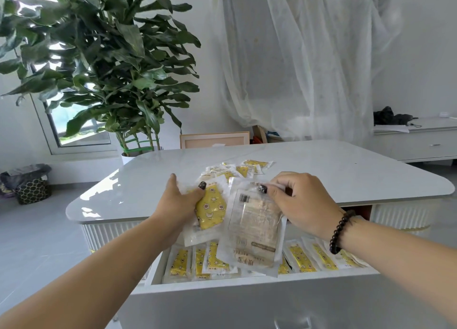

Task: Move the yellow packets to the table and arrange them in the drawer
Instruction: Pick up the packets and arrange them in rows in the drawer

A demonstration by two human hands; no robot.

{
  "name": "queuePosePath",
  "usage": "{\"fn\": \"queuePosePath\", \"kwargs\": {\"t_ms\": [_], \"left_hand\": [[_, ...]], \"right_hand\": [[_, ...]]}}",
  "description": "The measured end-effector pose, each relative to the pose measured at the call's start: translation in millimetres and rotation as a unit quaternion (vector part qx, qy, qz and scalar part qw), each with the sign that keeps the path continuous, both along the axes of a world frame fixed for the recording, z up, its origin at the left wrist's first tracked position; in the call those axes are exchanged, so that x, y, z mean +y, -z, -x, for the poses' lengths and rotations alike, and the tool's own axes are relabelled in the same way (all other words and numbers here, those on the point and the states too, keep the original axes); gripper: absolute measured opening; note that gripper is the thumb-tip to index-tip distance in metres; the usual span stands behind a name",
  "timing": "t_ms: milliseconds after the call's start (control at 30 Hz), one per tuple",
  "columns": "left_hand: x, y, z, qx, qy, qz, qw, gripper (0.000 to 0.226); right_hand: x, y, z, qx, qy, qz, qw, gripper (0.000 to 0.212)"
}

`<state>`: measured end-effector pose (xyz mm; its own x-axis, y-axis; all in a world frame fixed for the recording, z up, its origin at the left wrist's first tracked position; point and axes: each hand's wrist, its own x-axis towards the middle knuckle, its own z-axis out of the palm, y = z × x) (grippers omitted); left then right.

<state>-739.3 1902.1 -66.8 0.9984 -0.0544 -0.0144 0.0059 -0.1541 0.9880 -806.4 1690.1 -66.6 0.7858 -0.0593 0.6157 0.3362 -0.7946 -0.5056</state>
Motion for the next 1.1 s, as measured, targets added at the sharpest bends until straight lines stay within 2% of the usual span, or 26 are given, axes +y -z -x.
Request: {"fn": "queuePosePath", "kwargs": {"t_ms": [67, 100, 200, 233, 300, 400, 500, 600, 667, 767, 833, 967, 1100], "left_hand": [[2, 0, 3, 0.014, 0.013, -0.027, 0.999, 0.080], [4, 1, 4, 0.022, 0.026, -0.038, 0.999, 0.072], [6, 2, 9, 0.050, 0.079, -0.091, 0.991, 0.027], [7, 3, 9, 0.063, 0.101, -0.107, 0.987, 0.022], [7, 5, 9, 0.085, 0.128, -0.120, 0.981, 0.022], [3, 4, 11, 0.129, 0.156, -0.091, 0.975, 0.021], [-4, 4, 16, 0.178, 0.160, -0.058, 0.969, 0.030], [-10, 1, 19, 0.207, 0.163, 0.027, 0.964, 0.064], [-11, -2, 21, 0.209, 0.169, 0.084, 0.960, 0.076], [-11, -7, 24, 0.177, 0.167, 0.104, 0.964, 0.054], [-8, -6, 23, 0.149, 0.146, 0.089, 0.974, 0.037], [-4, -1, 20, 0.081, 0.124, 0.052, 0.988, 0.028], [-6, 1, 23, 0.046, 0.141, 0.036, 0.988, 0.029]], "right_hand": [[-4, -3, 0, -0.007, 0.016, -0.034, 0.999, 0.039], [-6, -4, 1, -0.012, 0.025, -0.052, 0.998, 0.038], [-8, -8, 2, -0.023, 0.050, -0.115, 0.992, 0.031], [-8, -9, 3, -0.024, 0.051, -0.144, 0.988, 0.028], [-6, -11, 4, -0.037, 0.052, -0.184, 0.981, 0.025], [-3, -10, 5, -0.078, 0.052, -0.187, 0.978, 0.025], [3, -6, 7, -0.141, 0.004, -0.118, 0.983, 0.026], [5, 4, 7, -0.204, -0.071, 0.048, 0.975, 0.030], [6, 15, 6, -0.209, -0.116, 0.146, 0.960, 0.032], [7, 27, 6, -0.191, -0.149, 0.209, 0.948, 0.030], [5, 29, 5, -0.155, -0.167, 0.168, 0.959, 0.031], [9, 25, 9, -0.048, -0.168, 0.003, 0.985, 0.041], [19, 13, 12, 0.079, -0.105, -0.214, 0.968, 0.051]]}}
